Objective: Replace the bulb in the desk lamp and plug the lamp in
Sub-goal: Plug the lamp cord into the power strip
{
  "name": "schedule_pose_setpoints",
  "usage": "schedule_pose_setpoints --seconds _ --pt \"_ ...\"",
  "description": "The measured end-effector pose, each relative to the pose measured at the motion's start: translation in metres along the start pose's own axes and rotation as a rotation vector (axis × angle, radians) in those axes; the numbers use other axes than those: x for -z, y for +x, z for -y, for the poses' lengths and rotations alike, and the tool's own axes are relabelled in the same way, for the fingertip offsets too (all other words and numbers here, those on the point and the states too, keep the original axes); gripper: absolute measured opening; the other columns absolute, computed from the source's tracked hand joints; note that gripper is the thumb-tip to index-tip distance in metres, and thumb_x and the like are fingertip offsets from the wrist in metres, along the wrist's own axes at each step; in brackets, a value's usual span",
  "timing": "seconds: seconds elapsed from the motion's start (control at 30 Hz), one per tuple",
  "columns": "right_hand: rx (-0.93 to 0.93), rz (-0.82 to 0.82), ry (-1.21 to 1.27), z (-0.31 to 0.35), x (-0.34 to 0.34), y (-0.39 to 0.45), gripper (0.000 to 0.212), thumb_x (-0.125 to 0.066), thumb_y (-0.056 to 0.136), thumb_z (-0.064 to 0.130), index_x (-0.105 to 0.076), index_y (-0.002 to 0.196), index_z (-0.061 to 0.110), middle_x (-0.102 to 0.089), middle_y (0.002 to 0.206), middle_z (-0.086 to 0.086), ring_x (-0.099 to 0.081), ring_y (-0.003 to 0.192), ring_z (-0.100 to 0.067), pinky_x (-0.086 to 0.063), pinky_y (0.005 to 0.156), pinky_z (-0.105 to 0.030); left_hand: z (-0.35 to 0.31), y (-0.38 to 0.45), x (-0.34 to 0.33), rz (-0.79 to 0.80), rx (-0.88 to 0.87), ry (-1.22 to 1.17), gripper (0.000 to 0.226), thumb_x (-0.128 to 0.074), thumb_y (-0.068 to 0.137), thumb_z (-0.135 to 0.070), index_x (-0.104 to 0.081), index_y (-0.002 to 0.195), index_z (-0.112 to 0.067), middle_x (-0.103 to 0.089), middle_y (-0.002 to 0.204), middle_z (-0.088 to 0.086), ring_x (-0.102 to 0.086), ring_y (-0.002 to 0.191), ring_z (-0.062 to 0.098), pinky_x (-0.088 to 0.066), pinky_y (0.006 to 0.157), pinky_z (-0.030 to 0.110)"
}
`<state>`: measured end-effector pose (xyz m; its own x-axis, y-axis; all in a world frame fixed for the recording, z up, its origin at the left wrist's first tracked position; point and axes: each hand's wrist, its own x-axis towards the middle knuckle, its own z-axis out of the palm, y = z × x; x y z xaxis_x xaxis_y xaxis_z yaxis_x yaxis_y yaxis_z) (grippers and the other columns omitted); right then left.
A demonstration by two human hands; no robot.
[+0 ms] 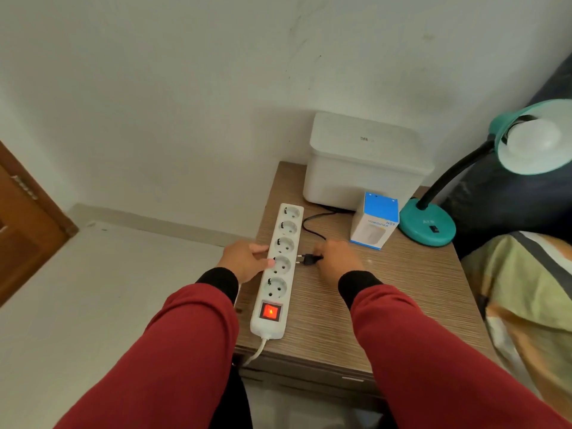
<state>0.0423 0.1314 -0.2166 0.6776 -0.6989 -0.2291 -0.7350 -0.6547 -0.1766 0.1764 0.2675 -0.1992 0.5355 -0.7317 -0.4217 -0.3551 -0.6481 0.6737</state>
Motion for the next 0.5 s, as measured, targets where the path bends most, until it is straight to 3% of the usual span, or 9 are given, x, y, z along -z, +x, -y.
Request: schedule_pose_setpoints --seconds 0.13,0.23,0.33,0.4,0.5 --pt "-0.048 -0.042 0.226 -0.011 0.000 -0.001 0.025 -0.059 0.089 0.017 -0.063 0.113 0.019 -0.065 0.114 -0.005 -0.053 0.113 -0.023 -0.046 0.095 -0.034 0.006 -0.001 -0.003 -0.003 -0.003 -0.126 0.046 -0.066 0.087 -0.023 -0.056 0.131 -0.019 -0.062 0.128 0.001 -0.056 0.118 0.014 -0.038 0.090 0.018" --pt "-0.084 -0.081 0.521 -0.018 0.004 -0.004 0.023 -0.067 0.084 0.017 -0.057 0.103 0.024 -0.066 0.100 -0.002 -0.057 0.101 -0.018 -0.043 0.088 -0.029 0.008 -0.002 -0.004 -0.012 -0.007 -0.169 0.044 -0.065 0.087 -0.023 -0.057 0.130 -0.020 -0.063 0.127 0.001 -0.057 0.116 0.013 -0.038 0.090 0.018" --pt "-0.054 -0.162 0.654 -0.019 0.011 -0.008 0.015 -0.066 0.086 0.021 -0.058 0.098 0.022 -0.063 0.082 0.003 -0.059 0.088 -0.015 -0.041 0.079 -0.024 0.006 -0.003 -0.005 -0.009 -0.007 -0.183 0.044 -0.065 0.088 -0.021 -0.057 0.131 -0.020 -0.064 0.126 0.002 -0.058 0.107 0.010 -0.039 0.087 0.017" --pt "-0.035 -0.181 0.753 -0.014 0.016 -0.009 0.010 -0.065 0.087 0.021 -0.062 0.096 0.021 -0.063 0.082 0.006 -0.059 0.087 -0.011 -0.039 0.071 -0.016 0.005 -0.003 -0.005 -0.016 -0.011 -0.200 0.043 -0.065 0.088 -0.020 -0.057 0.131 -0.019 -0.063 0.126 0.002 -0.055 0.097 0.006 -0.039 0.085 0.017" --pt "-0.015 -0.200 0.830 -0.003 0.021 -0.008 0.013 -0.066 0.086 0.018 -0.069 0.097 0.015 -0.062 0.079 0.012 -0.057 0.081 -0.003 -0.038 0.069 -0.012 0.006 -0.005 -0.007 -0.036 -0.016 -0.198 0.042 -0.065 0.088 -0.021 -0.058 0.129 -0.020 -0.063 0.126 0.001 -0.052 0.098 0.005 -0.037 0.086 0.016"
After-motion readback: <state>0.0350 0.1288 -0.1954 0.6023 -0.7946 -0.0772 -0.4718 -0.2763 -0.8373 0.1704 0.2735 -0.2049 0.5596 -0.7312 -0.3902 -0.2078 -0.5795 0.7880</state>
